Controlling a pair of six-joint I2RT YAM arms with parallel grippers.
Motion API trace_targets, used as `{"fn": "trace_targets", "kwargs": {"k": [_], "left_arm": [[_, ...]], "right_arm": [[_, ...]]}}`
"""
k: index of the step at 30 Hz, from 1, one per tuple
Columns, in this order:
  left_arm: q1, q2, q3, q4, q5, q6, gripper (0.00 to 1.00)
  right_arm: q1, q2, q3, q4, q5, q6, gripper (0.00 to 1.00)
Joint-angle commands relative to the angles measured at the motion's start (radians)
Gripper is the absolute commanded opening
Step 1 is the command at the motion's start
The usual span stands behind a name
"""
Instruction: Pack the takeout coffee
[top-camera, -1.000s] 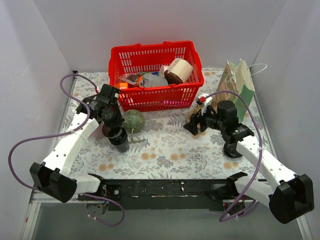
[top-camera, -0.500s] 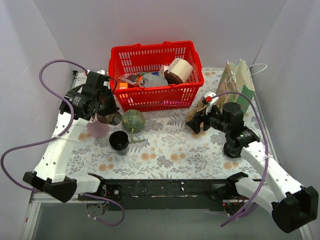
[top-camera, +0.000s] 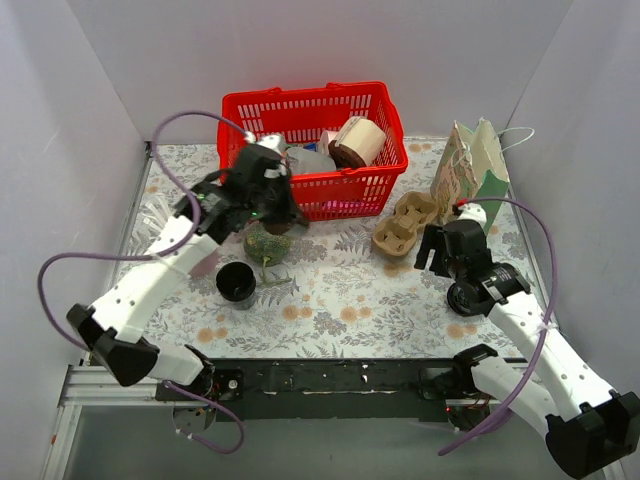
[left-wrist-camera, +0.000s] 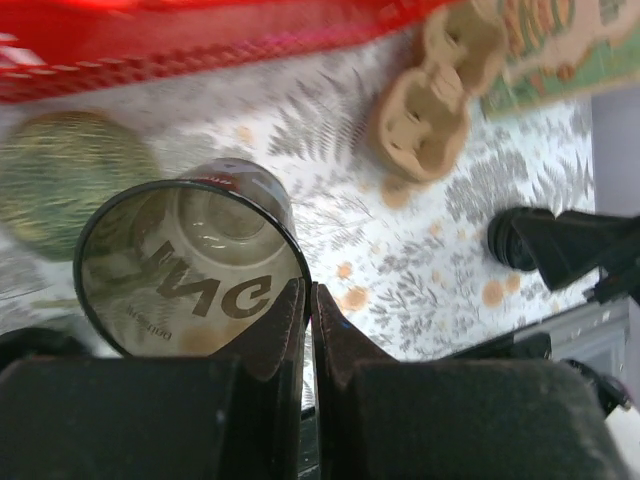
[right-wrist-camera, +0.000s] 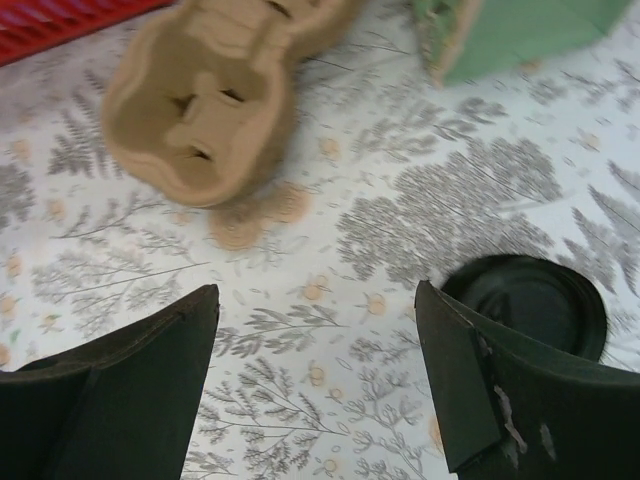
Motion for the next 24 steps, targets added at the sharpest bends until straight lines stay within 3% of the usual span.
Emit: {"fn": "trace_targets", "kwargs": {"k": [1,6,10,13,18,20,21,24], "left_arm": [[-0.191,0.099,-0.082,0.198,-0.079,-0.024,0.0],[-0.282,0.227,-0.188,0.313,-0.099,-0.008,0.0],[-0.297,0.259,-0.289,0.494,-0.061,-0.039,0.0],[-0.319,0.262,-0.349,0.564,-0.103,-0.073,0.0],[-0.345,0.28,-0.389,0.583,-0.154,-0.09,0.0],[-0.356,0.291,-0.403,0.585,-0.131,-0.094,0.07],[-0.36,0.294,-0.405,0.585,-0.137,-0.094,0.07],[-0.377,0.305,-0.403,0.58,-0.153,-0.085,0.11]], "right_arm": [[-0.016,-0.031,0.024,-0.207,0.242,0.163,0.86],[-0.086,-0.016,-0.017,-0.166,0.277,0.156,0.82],[-0.194,0.056,-0.03,-0.134,0.161,0.112,0.8],[-0.238,0.106,-0.019,-0.152,0.156,0.099,0.77],[-0.251,0.115,-0.02,-0.152,0.085,0.081,0.7],[-0.252,0.113,-0.025,-0.158,0.09,0.079,0.67],[-0.255,0.11,-0.023,-0.161,0.093,0.084,0.62],[-0.257,0.112,-0.034,-0.152,0.096,0.09,0.59]]}}
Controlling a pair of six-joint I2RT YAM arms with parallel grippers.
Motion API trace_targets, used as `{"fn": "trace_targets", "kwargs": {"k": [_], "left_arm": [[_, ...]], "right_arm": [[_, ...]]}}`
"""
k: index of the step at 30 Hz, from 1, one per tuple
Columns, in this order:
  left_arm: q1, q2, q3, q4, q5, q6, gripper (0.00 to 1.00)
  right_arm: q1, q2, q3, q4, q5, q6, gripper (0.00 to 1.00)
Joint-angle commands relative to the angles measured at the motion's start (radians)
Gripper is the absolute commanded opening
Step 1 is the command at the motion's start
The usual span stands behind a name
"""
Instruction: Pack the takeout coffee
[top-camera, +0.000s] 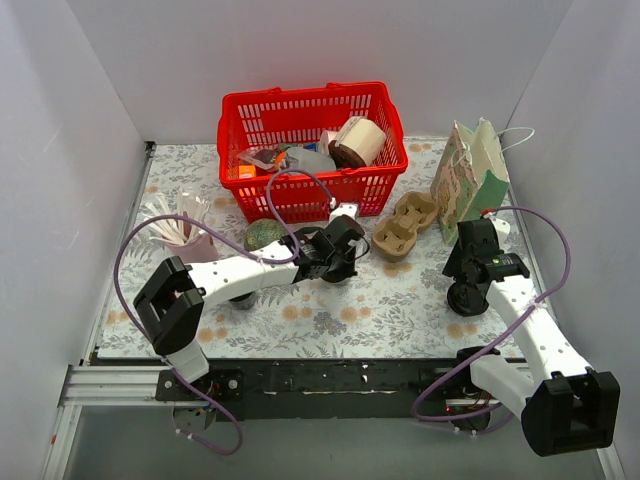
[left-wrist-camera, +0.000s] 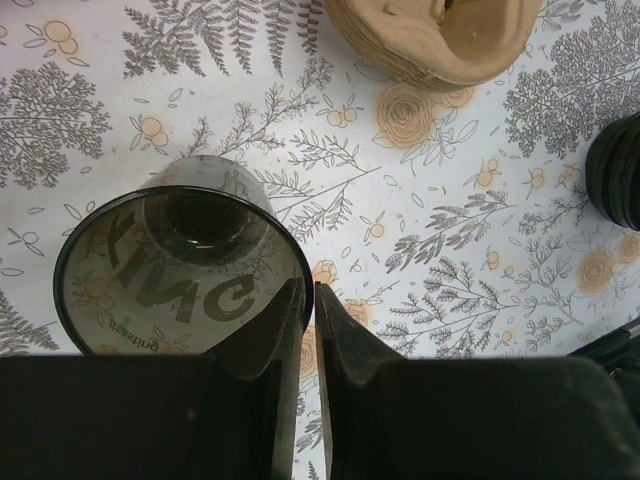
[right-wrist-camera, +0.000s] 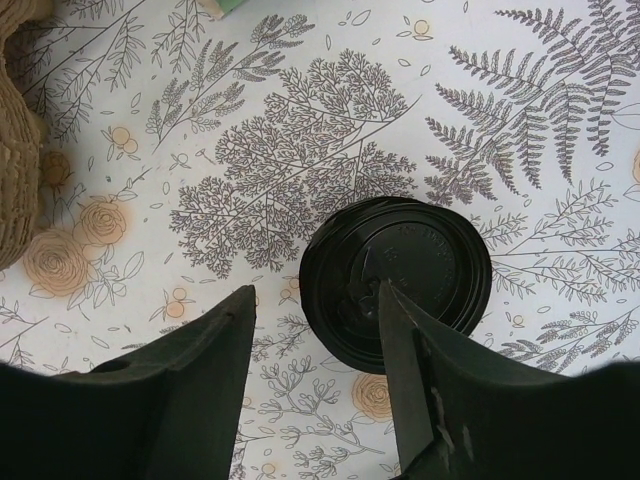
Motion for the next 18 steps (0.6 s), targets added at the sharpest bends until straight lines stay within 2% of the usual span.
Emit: {"fn": "trace_targets", "kwargs": {"k": [1,2,3,8,9,12,15,16,18], "left_arm": [[-0.026,-0.005,-0.004,0.024,-0.038,-0.003,0.14],[-0.03,-0.002,-0.001,0.026,-0.037,-0.003,0.18],[-0.031,-0.003,0.003,0.024,-0.028,-0.001,0.22],[-0.043,0.0,0.025,0.014,-0.012,0.011,0.34],[-0.045,-0.005,0.029,0.01,-0.008,0.014,0.43],[-0.046,-0.014,0.035,0.01,0.0,0.02,0.52],[-0.045,-0.026,0.042,0.006,0.002,0.026,0.69],[-0.046,-0.028,0.046,0.001,0.005,0.028,0.79],[-0.046,-0.04,0.051,-0.003,0.011,0.031,0.87]], "right_arm": [[-0.008,-0.008,-0.016,0.029,-0.006,0.008,0.59],[-0.01,0.002,-0.022,0.038,-0.006,0.009,0.57],[-0.011,0.01,-0.027,0.043,-0.003,0.009,0.51],[-0.022,0.082,-0.031,0.058,0.006,0.009,0.47],[-0.022,0.087,-0.033,0.061,0.009,0.012,0.46],[-0.023,0.097,-0.045,0.084,0.003,0.015,0.46],[-0.023,0.104,-0.056,0.101,0.001,0.023,0.44],[-0.023,0.105,-0.057,0.102,0.006,0.026,0.43],[-0.026,0.107,-0.062,0.109,0.01,0.031,0.42]]}}
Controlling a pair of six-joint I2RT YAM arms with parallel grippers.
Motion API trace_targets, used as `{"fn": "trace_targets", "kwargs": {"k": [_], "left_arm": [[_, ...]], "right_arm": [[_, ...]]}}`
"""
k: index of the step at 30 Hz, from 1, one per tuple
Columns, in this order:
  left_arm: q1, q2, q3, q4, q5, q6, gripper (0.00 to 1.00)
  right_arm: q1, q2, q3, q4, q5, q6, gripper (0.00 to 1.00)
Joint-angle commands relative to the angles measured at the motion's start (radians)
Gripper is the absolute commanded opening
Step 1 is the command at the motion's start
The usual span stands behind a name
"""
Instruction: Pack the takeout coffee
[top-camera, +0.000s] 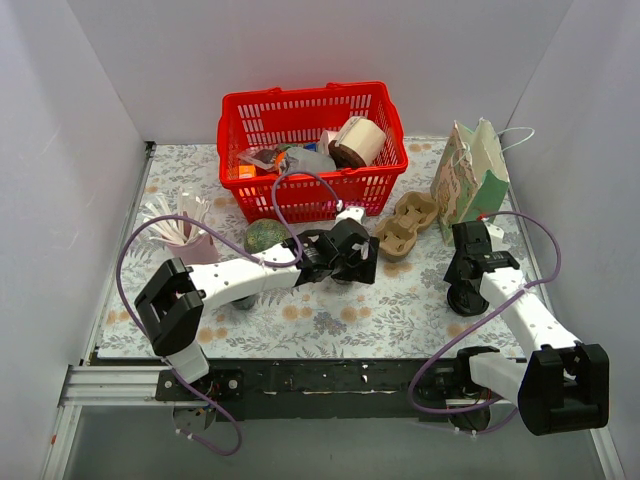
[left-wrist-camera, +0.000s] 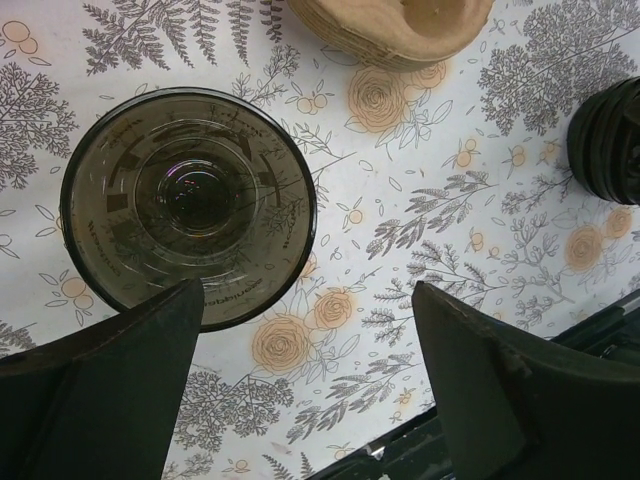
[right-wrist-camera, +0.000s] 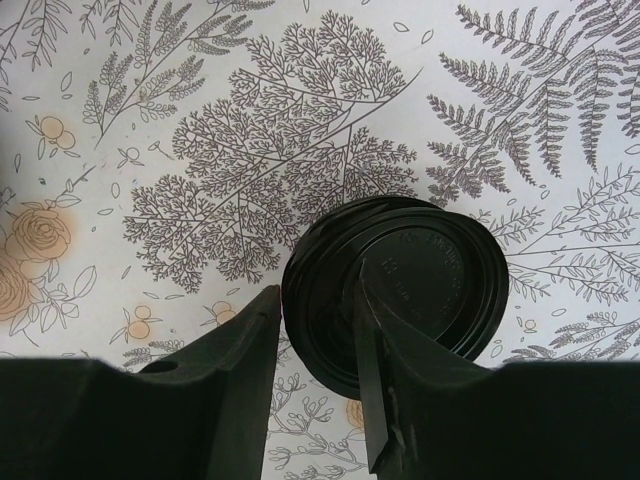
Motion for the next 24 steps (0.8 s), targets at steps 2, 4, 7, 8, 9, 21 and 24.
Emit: {"fn": "trace_targets", "kwargs": {"k": [2,4,7,8,9,21,24], "left_arm": [[-0.005,-0.065,0.048,-0.012,0.009,0.011,0.98],[-0.005,-0.097,0.048,-0.008,0.012,0.005,0.98],[-0.004,-0.127,0.044,-0.001,0.016,0.002,0.98],[-0.005,-0.142,0.044,0.0,0.016,0.002,0.98],[-0.004,-0.15,0.041,0.002,0.015,0.002,0.98],[-0.004,-0.205,0.001,0.003,-0.011,-0.022,0.98],[-0.005,-0.208,-0.001,0.003,-0.016,-0.024,0.98]], "right_arm": [[-0.005,0.003,-0.013,0.053,0.022,0.025,0.38],[-0.007,0.005,-0.014,0.054,0.031,0.036,0.37],[-0.005,0.005,-0.014,0.056,0.043,0.044,0.36],[-0.005,0.005,-0.016,0.057,0.048,0.045,0.35],[-0.005,0.005,-0.017,0.058,0.051,0.047,0.34],[-0.005,-0.004,-0.04,0.091,0.043,0.061,0.15],[-0.007,-0.023,-0.039,0.085,0.045,0.061,0.12]]}}
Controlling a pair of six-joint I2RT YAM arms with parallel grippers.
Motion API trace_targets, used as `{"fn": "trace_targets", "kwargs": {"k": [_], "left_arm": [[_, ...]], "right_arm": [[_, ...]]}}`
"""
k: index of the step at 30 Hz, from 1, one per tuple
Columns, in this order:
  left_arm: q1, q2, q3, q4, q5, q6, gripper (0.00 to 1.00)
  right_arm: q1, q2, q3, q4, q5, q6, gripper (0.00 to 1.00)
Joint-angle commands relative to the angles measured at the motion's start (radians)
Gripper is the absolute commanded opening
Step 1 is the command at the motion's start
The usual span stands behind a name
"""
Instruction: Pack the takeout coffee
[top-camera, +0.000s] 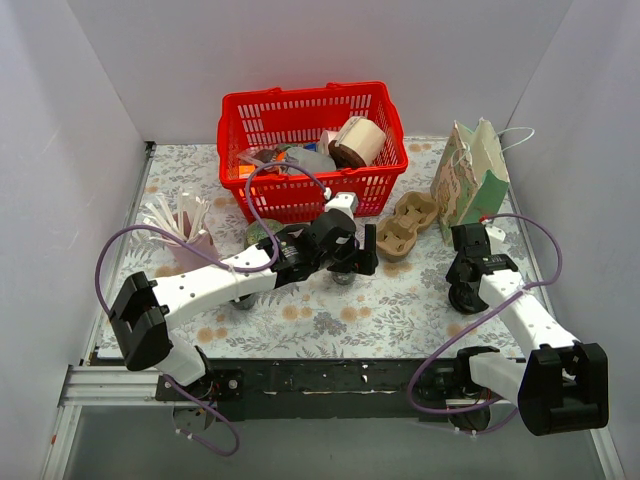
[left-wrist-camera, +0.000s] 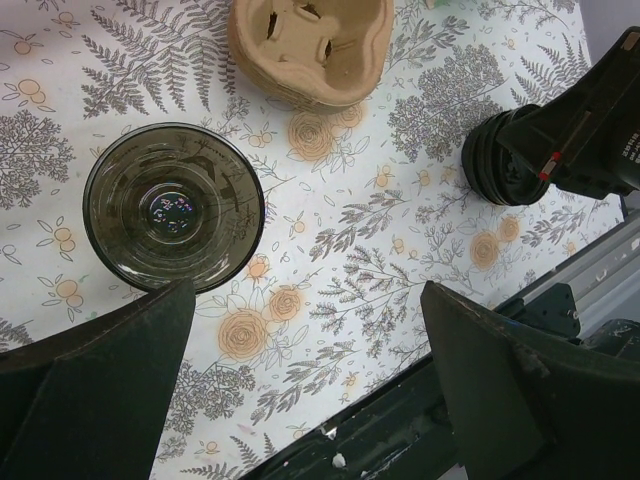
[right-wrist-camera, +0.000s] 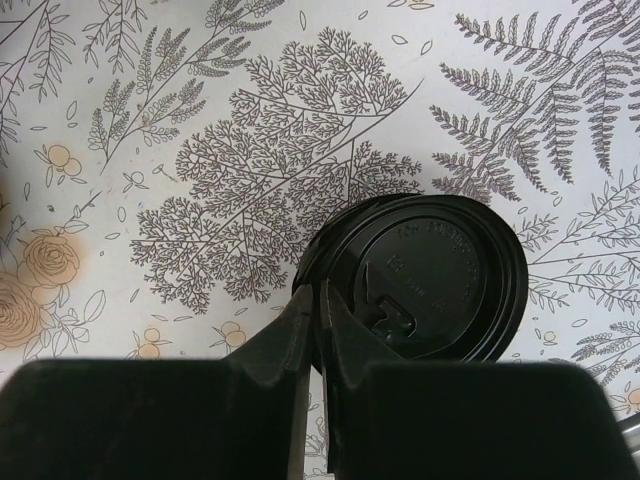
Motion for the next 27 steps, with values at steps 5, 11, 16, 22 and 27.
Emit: {"fn": "trace_targets", "kwargs": {"k": [5,11,16,22,27], "left_arm": [[-0.005,-0.05,-0.007,0.002,-0.024,-0.011,0.98],[-0.005,-0.047,-0.006,0.002,-0.004,-0.008,0.98],[-0.005,-0.055,-0.009,0.005,0.007,-0.005,0.98],[-0.004,-0.099,-0.024,0.034,0.024,0.024,0.98],[0.012,-0.18,-0.073,0.043,-0.025,0.012,0.98]], "right_arm": [[-0.007,-0.066,0.015,-0.01,0.02,0.008,0.01],[-0.005,-0.122,0.045,-0.06,0.019,-0.007,0.01],[-0.007,-0.169,0.095,-0.117,-0.006,-0.039,0.01],[-0.005,-0.295,0.198,-0.039,-0.322,-0.243,0.01],[-0.005,-0.335,0.247,0.114,-0.759,-0.315,0.01]]}}
